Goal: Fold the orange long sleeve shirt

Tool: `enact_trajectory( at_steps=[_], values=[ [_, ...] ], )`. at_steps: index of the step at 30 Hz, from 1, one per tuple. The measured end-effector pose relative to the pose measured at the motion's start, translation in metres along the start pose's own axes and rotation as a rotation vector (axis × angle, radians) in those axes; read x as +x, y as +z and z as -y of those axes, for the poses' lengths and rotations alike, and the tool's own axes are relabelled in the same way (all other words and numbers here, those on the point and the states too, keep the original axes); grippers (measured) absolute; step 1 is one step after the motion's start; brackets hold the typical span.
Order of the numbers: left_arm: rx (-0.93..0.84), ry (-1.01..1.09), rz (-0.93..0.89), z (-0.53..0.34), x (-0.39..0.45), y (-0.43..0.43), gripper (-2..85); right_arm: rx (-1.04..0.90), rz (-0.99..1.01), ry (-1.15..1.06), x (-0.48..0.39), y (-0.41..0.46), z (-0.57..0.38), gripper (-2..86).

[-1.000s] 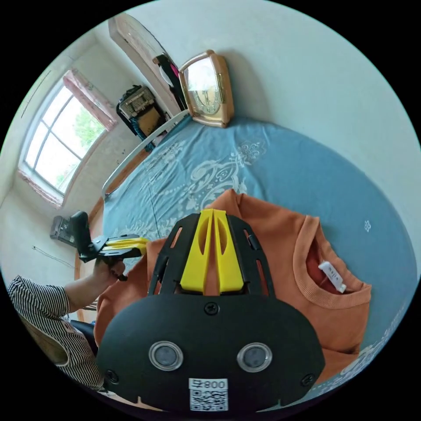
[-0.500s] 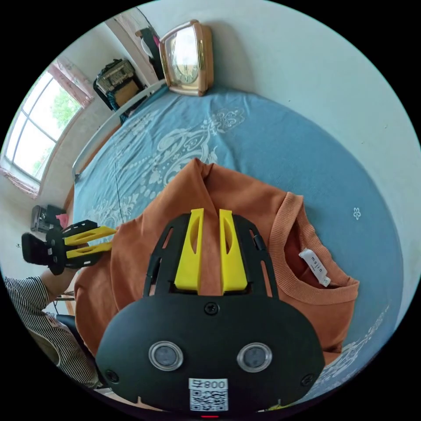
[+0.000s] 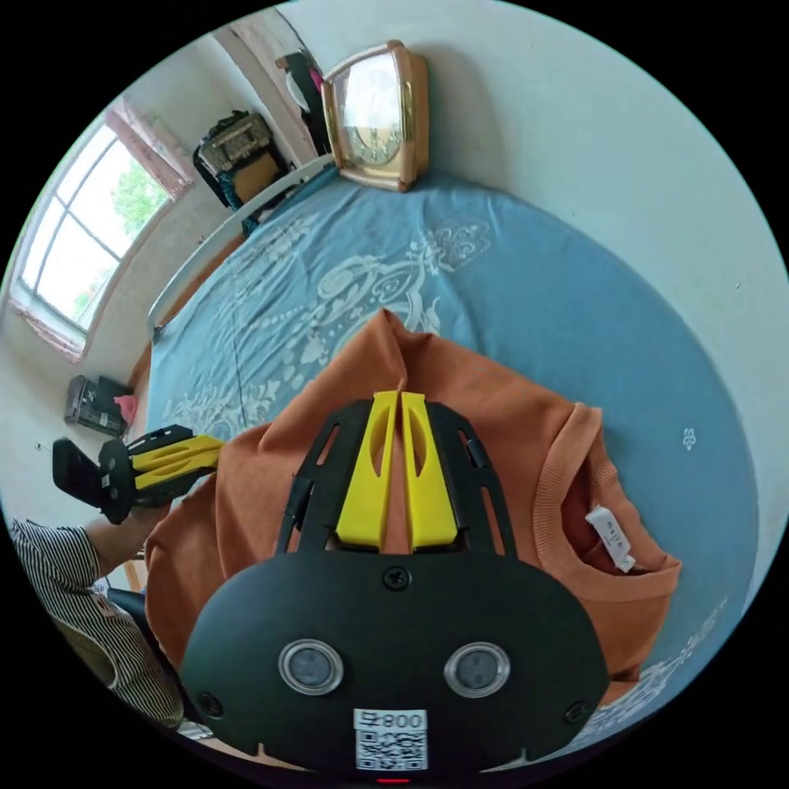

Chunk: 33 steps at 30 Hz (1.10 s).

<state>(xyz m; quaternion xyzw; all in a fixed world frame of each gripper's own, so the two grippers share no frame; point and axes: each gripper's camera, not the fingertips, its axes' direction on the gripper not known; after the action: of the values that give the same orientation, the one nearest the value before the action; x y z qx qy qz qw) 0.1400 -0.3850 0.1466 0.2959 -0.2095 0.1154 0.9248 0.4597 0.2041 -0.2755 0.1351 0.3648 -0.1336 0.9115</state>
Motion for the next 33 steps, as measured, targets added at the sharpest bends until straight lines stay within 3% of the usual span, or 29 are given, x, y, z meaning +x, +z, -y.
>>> enact_trajectory(
  at_steps=[7,14,19,24,27,31,33],
  values=[
    [0.172,-0.036,-0.075,-0.007,0.006,-0.038,0.5,0.313,0.107,-0.029,-0.012,-0.05,-0.042,0.5],
    [-0.073,0.086,-0.086,0.004,0.048,0.026,0.3,0.039,-0.047,-0.034,-0.03,0.042,-0.014,0.2],
    [-0.09,0.056,-0.129,0.003,0.05,0.033,0.2,0.111,-0.021,0.092,-0.012,0.05,-0.029,0.1],
    [-0.086,0.064,-0.116,0.0,0.061,0.039,0.3,0.203,-0.029,-0.011,-0.048,0.058,-0.039,0.1],
    [-0.085,0.08,-0.083,-0.002,0.071,0.041,0.2,0.066,-0.088,0.01,-0.048,0.106,-0.027,0.2],
    [-0.083,0.091,-0.054,-0.004,0.08,0.043,0.1,0.092,0.047,0.11,-0.026,0.118,-0.047,0.1],
    [-0.08,0.101,-0.032,-0.006,0.086,0.044,0.1,0.206,0.061,0.116,-0.029,0.091,-0.09,0.2]
  ],
)
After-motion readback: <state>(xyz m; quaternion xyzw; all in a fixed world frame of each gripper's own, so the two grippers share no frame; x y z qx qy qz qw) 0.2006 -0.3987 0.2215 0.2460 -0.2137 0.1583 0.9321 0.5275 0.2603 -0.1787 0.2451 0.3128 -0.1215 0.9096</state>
